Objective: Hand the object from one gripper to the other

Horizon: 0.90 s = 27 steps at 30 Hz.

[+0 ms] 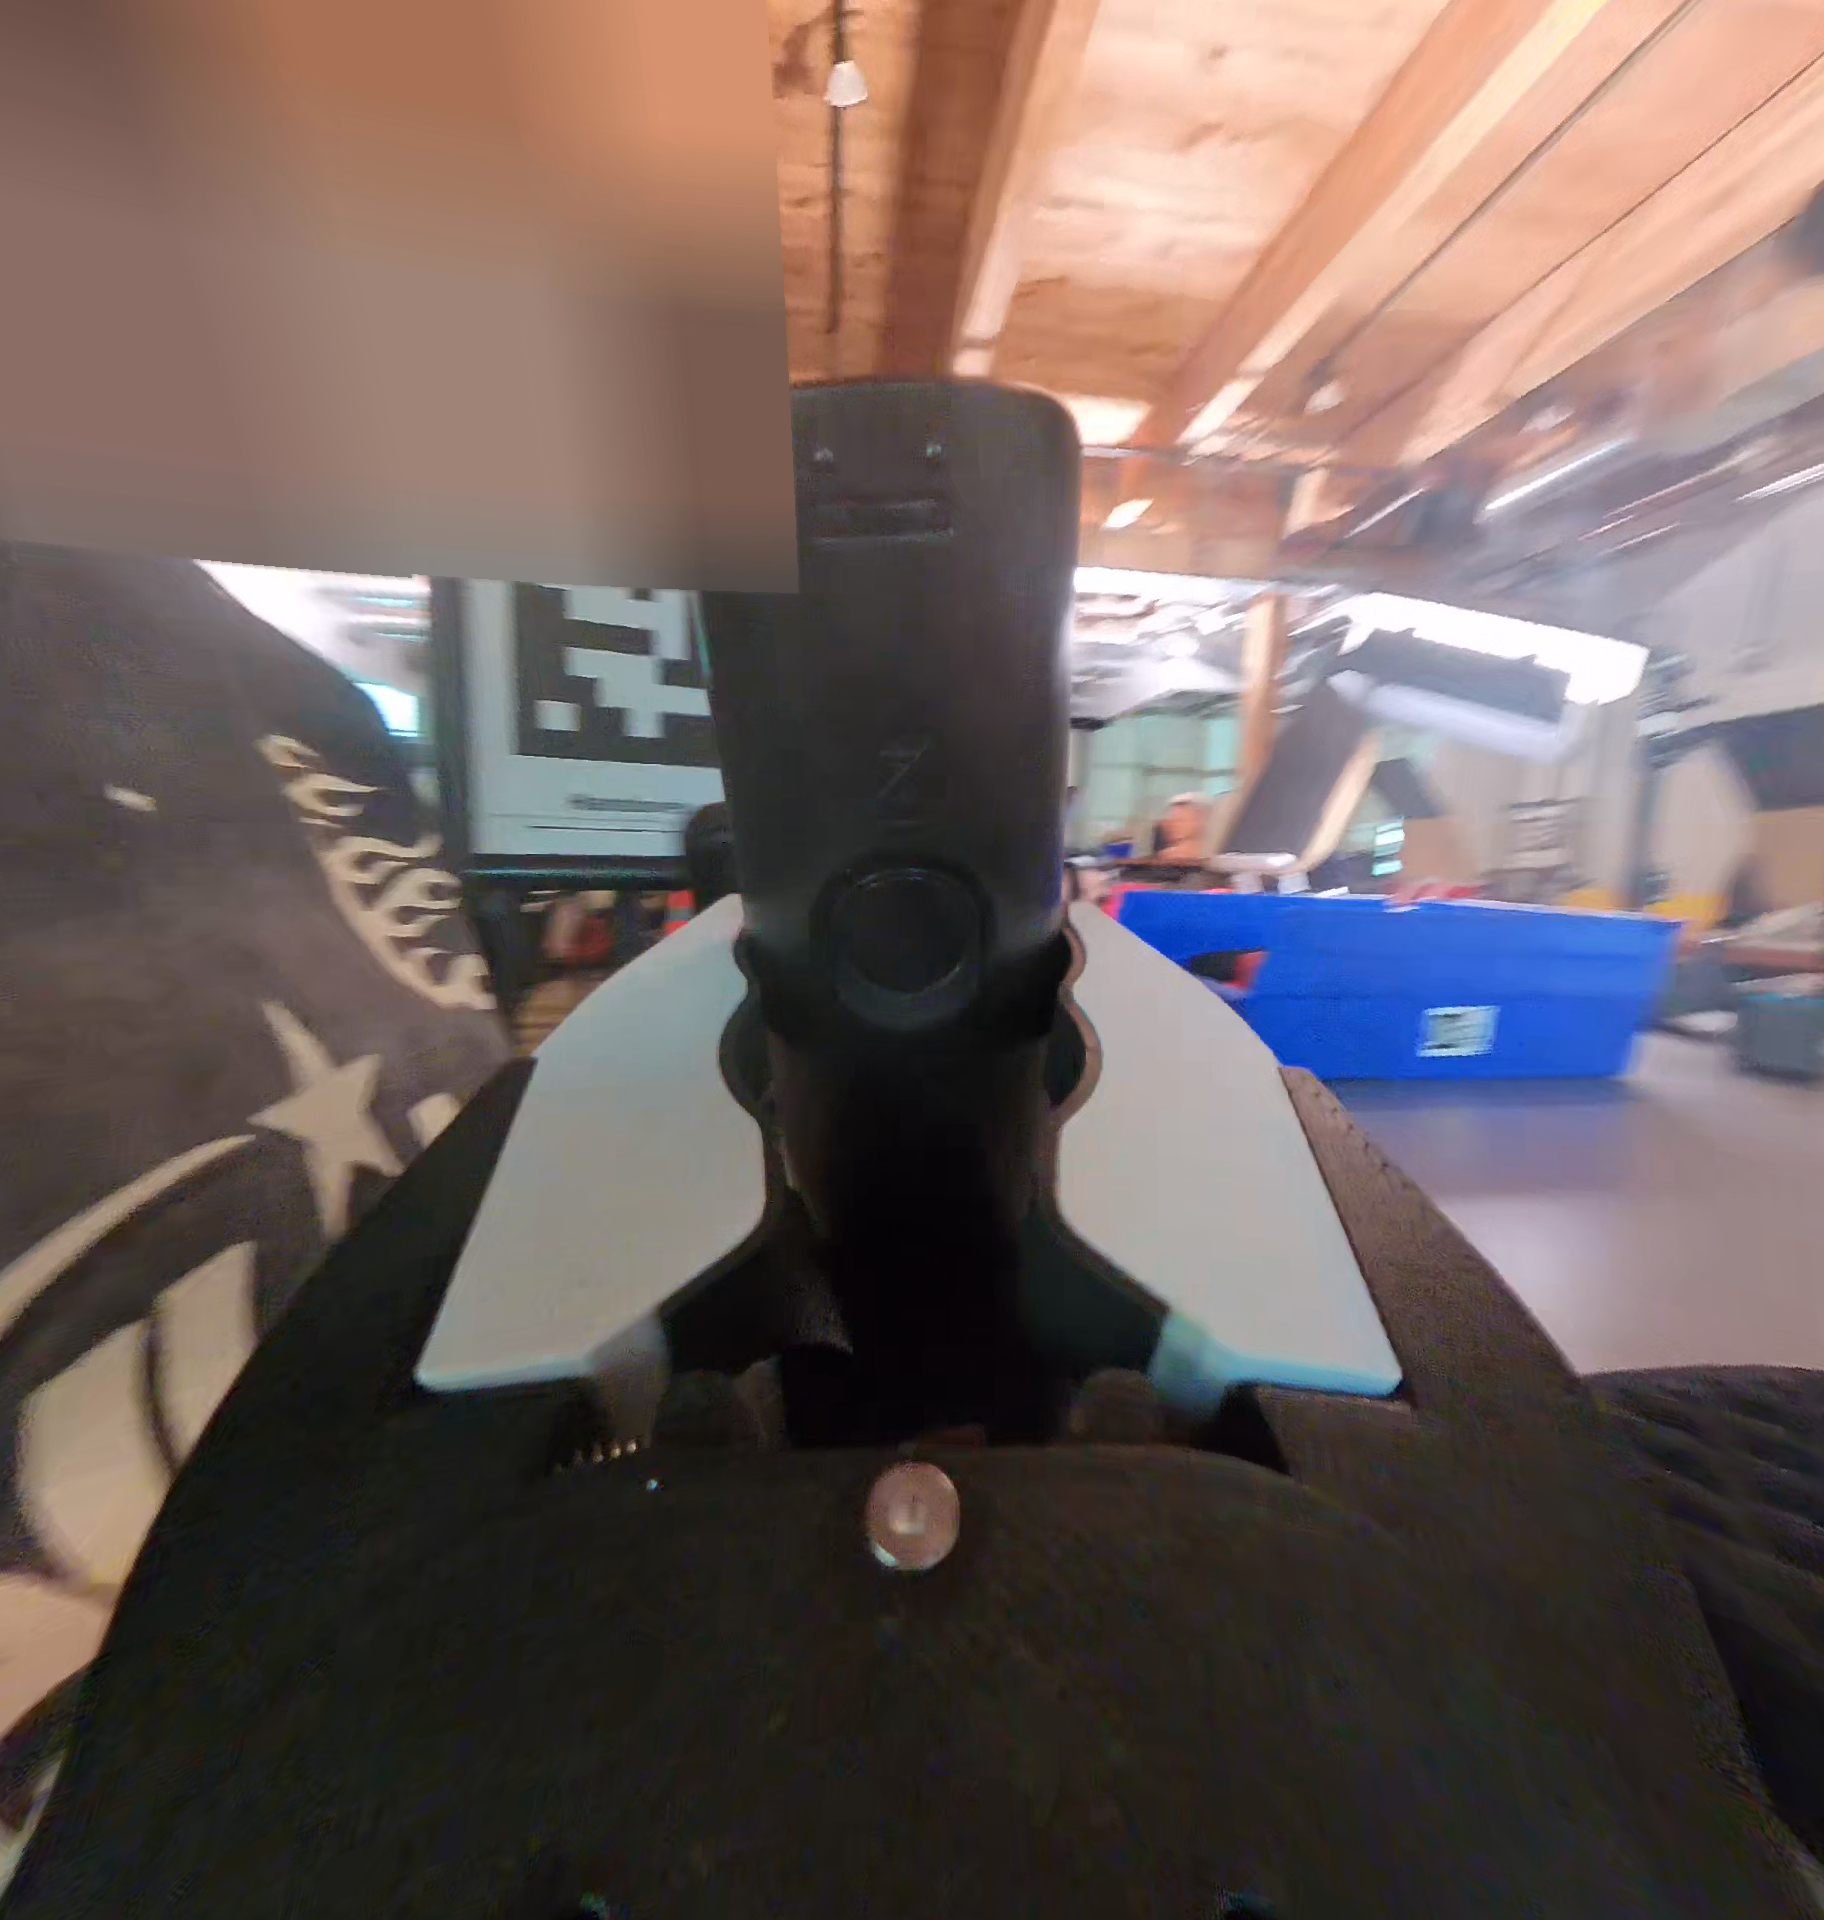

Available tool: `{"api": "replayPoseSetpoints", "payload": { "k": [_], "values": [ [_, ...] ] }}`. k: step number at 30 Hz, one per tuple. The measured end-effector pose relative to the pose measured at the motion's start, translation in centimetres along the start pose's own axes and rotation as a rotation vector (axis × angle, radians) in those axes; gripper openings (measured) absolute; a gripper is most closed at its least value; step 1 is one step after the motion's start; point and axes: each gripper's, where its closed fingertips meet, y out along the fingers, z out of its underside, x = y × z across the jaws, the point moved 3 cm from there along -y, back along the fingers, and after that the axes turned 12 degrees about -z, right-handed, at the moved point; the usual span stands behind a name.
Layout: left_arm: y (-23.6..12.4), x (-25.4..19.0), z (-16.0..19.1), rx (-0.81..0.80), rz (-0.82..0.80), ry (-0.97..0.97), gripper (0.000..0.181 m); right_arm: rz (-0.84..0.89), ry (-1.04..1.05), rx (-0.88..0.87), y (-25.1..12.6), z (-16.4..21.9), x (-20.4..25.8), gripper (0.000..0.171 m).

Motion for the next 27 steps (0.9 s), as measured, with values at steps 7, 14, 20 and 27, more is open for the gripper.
{"api": "replayPoseSetpoints", "payload": {
  "k": [7, 14, 20, 27],
  "values": [
    [0.3, 1.7, 0.4, 0.013, -0.437, 0.502, 0.038, 0.281, -0.113, -0.031, 0.2, 0.7, -1.1, 0.051],
    [-0.1, 0.6, -0.3, -0.049, -0.117, 0.125, 0.03, 0.11, -0.026, -0.033, 0.1, 0.2, -0.6, 0.048],
    [-1.1, -1.3, -1.2, -0.055, 0.302, -0.295, 0.027, -0.197, 0.239, -0.057, -0.3, -0.4, 1.0, 0.042],
    [-0.6, 0.0, -0.7, -0.035, 0.168, -0.276, 0.035, -0.077, 0.079, 0.064, -0.1, 0.4, 0.4, 0.024]
  ]
}}
